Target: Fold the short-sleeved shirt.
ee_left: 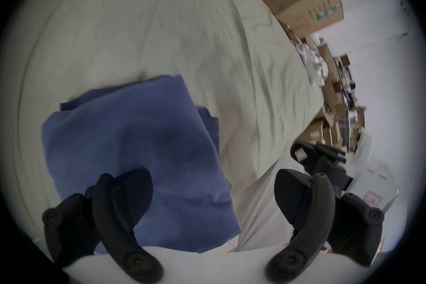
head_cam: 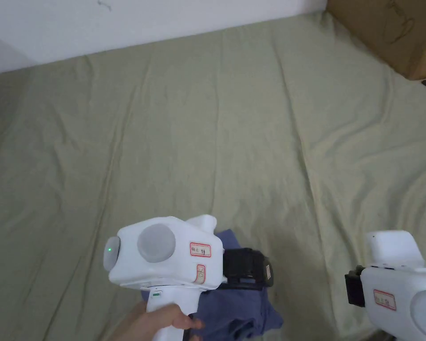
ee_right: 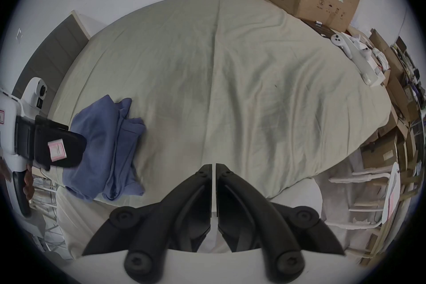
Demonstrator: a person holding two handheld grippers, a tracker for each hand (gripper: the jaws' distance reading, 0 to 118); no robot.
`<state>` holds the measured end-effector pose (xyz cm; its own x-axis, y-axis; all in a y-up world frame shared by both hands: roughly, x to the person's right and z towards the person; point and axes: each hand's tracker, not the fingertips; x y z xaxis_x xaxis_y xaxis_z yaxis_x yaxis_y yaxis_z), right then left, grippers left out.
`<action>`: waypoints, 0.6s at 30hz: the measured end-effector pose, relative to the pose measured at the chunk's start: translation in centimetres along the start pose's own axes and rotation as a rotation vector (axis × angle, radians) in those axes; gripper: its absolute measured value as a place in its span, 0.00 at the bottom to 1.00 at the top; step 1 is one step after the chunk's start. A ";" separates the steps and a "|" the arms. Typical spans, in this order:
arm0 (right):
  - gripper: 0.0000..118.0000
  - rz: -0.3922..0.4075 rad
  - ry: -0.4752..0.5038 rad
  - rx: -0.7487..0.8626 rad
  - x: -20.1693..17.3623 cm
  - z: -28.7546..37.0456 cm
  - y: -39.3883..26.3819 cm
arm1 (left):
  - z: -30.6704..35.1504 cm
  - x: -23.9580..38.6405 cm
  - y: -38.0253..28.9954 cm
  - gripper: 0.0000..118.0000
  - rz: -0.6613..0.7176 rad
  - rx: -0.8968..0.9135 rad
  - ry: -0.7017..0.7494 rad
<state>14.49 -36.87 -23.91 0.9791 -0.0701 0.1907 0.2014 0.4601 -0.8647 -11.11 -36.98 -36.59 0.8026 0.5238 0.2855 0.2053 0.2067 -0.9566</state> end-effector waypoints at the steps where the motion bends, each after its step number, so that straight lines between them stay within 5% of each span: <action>1: 0.03 -0.009 0.000 0.000 0.3 0.0 0.0 | 0.8 -0.3 0.0 0.93 0.038 0.051 0.017; 4: 0.03 -0.028 0.000 0.002 0.8 0.0 0.0 | 3.4 -1.8 0.0 0.85 0.064 0.126 0.024; 6: 0.03 -0.031 -0.005 0.004 0.7 -0.2 0.0 | 5.3 -3.0 -0.3 0.48 0.084 0.181 0.040; 7: 0.03 -0.033 -0.005 0.003 0.7 -0.2 0.0 | 6.1 -3.5 -0.6 0.15 0.084 0.187 0.062; 8: 0.03 -0.033 -0.001 0.001 0.7 -0.4 0.0 | 6.5 -4.0 -0.8 0.07 0.074 0.181 0.081; 13: 0.03 -0.025 0.019 -0.004 0.2 -0.8 -0.2 | 6.2 -6.5 -2.3 0.05 0.096 0.137 0.160; 18: 0.03 -0.016 0.031 -0.011 0.0 -1.0 -0.3 | 3.0 -5.9 -2.7 0.04 0.098 0.074 0.071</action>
<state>14.43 -37.88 -24.13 0.9762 -0.1049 0.1897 0.2167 0.4492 -0.8667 -18.07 -38.16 -35.53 0.8551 0.4850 0.1831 0.0838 0.2192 -0.9721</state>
